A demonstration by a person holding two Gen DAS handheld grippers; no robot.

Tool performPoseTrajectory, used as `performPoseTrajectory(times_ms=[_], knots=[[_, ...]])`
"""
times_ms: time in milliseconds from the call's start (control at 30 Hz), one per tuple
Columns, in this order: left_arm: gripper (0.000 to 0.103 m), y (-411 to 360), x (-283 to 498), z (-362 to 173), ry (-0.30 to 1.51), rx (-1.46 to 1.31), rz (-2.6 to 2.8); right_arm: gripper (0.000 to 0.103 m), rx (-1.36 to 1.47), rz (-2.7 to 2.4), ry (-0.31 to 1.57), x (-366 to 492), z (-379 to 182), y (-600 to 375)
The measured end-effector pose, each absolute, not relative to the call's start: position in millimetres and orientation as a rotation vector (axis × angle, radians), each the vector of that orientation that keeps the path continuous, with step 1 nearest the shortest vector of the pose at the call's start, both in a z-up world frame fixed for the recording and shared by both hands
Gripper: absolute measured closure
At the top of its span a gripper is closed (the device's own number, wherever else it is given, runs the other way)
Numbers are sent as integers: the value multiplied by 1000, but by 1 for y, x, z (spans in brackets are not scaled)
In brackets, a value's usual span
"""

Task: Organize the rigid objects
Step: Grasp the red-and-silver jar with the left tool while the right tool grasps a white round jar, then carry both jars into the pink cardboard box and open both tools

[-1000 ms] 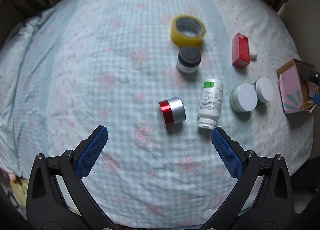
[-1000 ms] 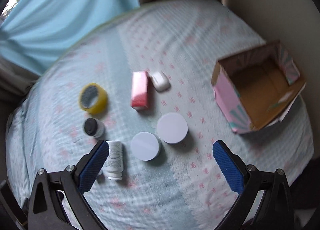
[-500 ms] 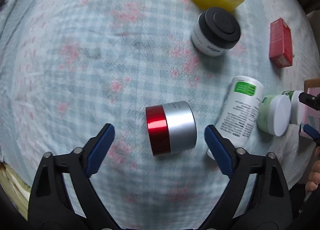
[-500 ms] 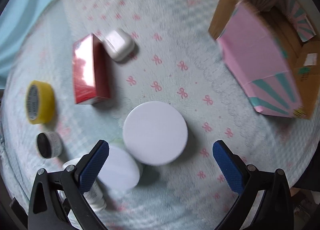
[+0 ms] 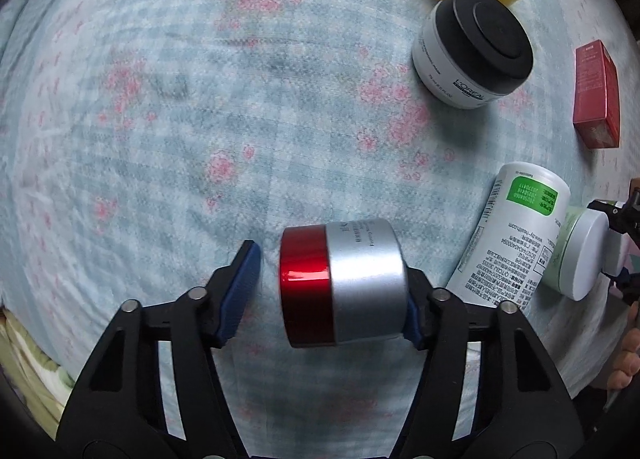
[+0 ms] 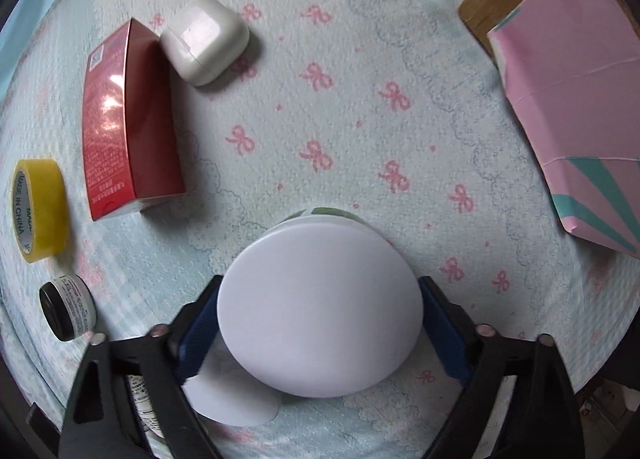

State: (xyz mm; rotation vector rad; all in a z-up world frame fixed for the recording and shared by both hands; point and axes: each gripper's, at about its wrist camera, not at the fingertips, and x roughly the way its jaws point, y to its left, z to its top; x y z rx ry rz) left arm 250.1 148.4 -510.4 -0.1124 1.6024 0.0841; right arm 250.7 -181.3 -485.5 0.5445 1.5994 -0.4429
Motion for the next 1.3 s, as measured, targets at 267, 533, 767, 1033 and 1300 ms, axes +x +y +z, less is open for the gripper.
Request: performPoseTrajectory(times_ms=[267,533,767,1033,1300], knots=[[64,131,254,-508,1579,-110,56,37,544,-438,1600,251,-497,-179],[65,152,236,-488,1530,-133,38,37,523,-402,1542,256,-474,-167],[65,165,216,-440,1454,-161,24,37,497,-345,1456,244,-430,-169],[65,164,185,-363,1349,-158,-28,37,474,-288,1372,205,-356,-176],[65,130,189,-302,1230,-128,-107,37,407,-260,1290,168,-280,-184]])
